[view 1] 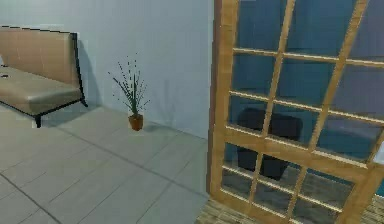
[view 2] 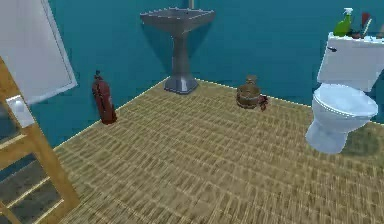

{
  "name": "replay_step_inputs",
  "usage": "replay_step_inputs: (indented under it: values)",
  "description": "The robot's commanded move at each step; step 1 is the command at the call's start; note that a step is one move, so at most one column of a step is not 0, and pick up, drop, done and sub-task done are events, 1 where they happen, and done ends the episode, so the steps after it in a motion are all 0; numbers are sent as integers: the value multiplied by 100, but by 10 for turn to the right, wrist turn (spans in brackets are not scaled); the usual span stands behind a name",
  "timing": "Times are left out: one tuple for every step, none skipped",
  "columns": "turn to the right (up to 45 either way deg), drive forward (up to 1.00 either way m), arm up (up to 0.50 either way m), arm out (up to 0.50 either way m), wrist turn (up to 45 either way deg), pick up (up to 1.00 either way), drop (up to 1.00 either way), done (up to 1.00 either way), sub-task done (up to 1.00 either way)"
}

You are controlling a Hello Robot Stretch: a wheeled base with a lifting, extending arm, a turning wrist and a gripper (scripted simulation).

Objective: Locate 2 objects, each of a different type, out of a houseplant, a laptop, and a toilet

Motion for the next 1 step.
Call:
replay_step_inputs:
  values:
    - [450,0,0,0,0,0,0,0,0]
